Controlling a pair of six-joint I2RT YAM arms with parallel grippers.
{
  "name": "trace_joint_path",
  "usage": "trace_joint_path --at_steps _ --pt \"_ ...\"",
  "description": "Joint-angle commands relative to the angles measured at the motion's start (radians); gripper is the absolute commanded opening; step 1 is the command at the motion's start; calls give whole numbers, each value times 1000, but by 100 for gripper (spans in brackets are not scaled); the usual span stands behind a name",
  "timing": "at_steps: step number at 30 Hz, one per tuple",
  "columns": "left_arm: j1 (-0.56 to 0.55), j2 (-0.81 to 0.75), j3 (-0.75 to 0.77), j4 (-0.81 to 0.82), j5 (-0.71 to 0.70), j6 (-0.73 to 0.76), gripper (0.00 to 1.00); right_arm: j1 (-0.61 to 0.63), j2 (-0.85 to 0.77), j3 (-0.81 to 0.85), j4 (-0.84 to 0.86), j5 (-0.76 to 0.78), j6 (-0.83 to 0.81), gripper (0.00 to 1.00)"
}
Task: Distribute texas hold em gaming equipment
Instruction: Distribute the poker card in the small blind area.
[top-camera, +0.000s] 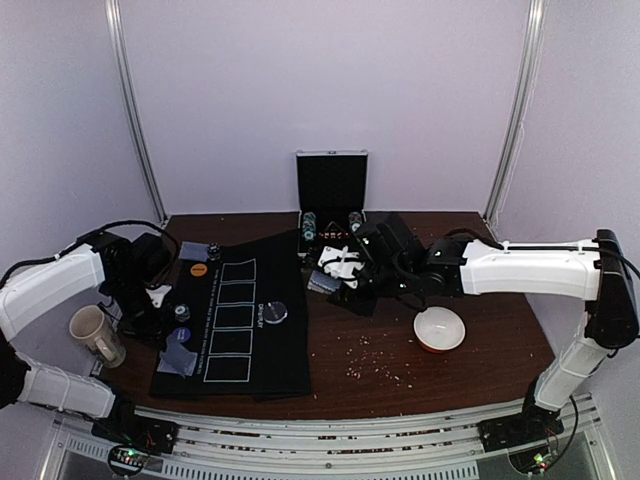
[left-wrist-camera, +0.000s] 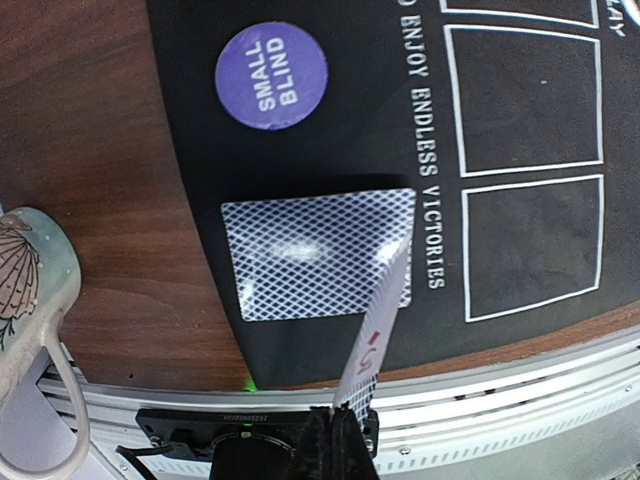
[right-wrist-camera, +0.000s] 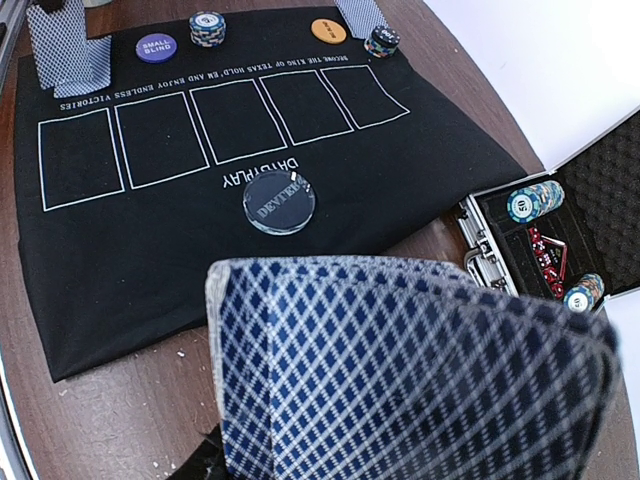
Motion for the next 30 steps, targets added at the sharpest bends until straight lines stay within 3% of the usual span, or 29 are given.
trace_joint_path --at_steps 1,30 --pt "42 9 -28 35 -14 34 0 -9 -47 -11 23 -9 -6 49" --pt "56 92 -60 51 -132 -16 0 -14 -53 -14 21 -17 -13 49"
